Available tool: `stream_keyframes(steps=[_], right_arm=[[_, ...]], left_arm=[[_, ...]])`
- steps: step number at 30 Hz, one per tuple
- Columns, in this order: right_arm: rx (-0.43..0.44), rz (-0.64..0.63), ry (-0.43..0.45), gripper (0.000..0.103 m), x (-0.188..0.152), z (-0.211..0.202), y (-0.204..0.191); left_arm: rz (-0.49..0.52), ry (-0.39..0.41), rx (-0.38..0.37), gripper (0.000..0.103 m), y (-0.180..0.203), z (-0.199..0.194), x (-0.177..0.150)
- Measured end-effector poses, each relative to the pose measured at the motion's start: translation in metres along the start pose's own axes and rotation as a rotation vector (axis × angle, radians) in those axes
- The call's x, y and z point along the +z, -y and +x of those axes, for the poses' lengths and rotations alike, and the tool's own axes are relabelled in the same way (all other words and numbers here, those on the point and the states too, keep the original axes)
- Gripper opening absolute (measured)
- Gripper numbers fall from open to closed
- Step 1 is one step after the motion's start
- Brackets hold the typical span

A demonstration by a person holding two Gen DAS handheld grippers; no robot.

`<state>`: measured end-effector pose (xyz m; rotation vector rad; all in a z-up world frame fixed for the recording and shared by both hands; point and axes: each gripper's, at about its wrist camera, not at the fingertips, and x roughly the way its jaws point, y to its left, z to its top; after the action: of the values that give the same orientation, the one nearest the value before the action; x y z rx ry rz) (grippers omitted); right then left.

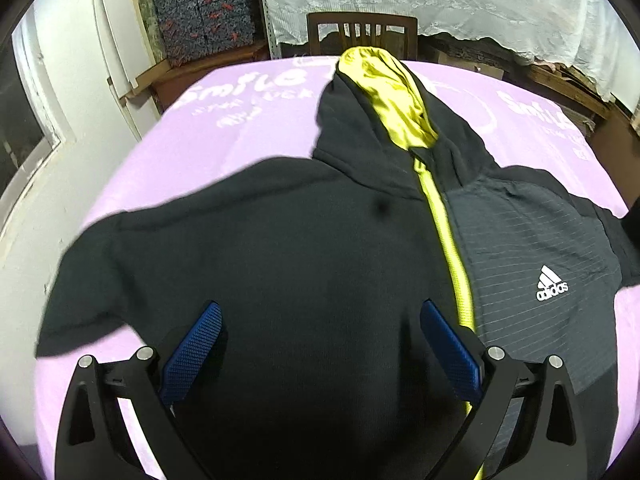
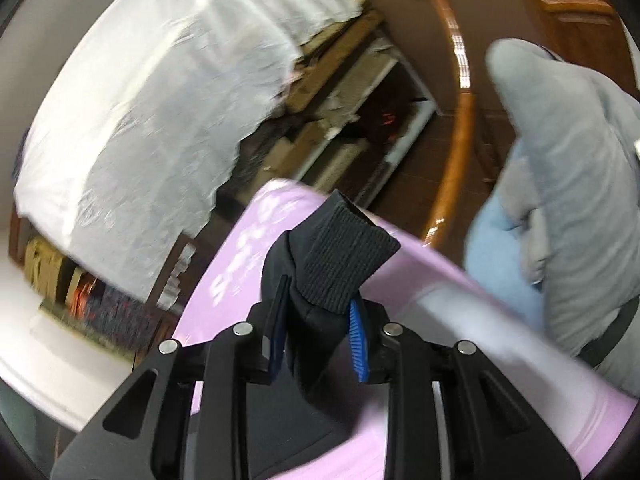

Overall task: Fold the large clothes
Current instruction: 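Grasp the sleeve cuff with the right tool and lift it, then carry the cuff across the jacket front toward the left tool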

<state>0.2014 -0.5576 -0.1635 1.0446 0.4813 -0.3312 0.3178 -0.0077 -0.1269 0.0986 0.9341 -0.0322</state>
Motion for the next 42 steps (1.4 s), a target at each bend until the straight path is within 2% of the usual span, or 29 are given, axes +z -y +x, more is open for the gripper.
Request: stream_keyframes(steps=[4,9,13,17,24,27,29,30,33,35,39,42], right_arm=[[0.031,-0.098,-0.063,0.026,-0.024,0.003,-0.047],[0.068,-0.212,-0.142,0.026,-0.074,0.011,-0.112],[0.089,-0.291,-0.210,0.026,-0.118,0.020,-0.158],[0.101,-0.377,-0.290,0.026,-0.169,0.029,-0.199],[0.087,-0.511,-0.412,0.026,-0.259,0.046,-0.240],[0.055,-0.544,-0.462,0.026,-0.285,0.061,-0.240],[0.023,-0.559,-0.535,0.031,-0.298,0.075,-0.235],[0.015,-0.557,-0.567,0.033,-0.301,0.079,-0.230],[0.044,-0.547,-0.592,0.037,-0.293,0.073,-0.226],[0.087,-0.495,-0.616,0.047,-0.283,0.060,-0.222],[0.172,-0.478,-0.594,0.062,-0.256,0.004,-0.210],[0.171,-0.496,-0.549,0.067,-0.235,-0.047,-0.194]], left_arm=[[0.017,0.045,0.069,0.100,-0.020,-0.004,-0.003],[-0.060,0.016,-0.026,0.100,-0.045,0.007,-0.011],[-0.053,0.024,-0.029,0.100,-0.043,0.008,-0.011],[-0.057,0.016,-0.069,0.100,-0.041,0.005,-0.012],[-0.108,-0.007,-0.121,0.100,-0.051,0.006,-0.011],[-0.097,-0.012,-0.115,0.100,-0.047,0.008,-0.012],[-0.081,-0.009,-0.112,0.100,-0.043,0.008,-0.012],[-0.077,-0.007,-0.110,0.100,-0.043,0.007,-0.013],[-0.059,0.003,-0.119,0.100,-0.039,0.003,-0.014],[-0.045,0.012,-0.144,0.100,-0.035,-0.002,-0.015],[-0.007,0.036,-0.218,0.100,-0.016,-0.021,-0.015],[0.040,0.036,-0.282,0.100,0.012,-0.033,-0.012]])
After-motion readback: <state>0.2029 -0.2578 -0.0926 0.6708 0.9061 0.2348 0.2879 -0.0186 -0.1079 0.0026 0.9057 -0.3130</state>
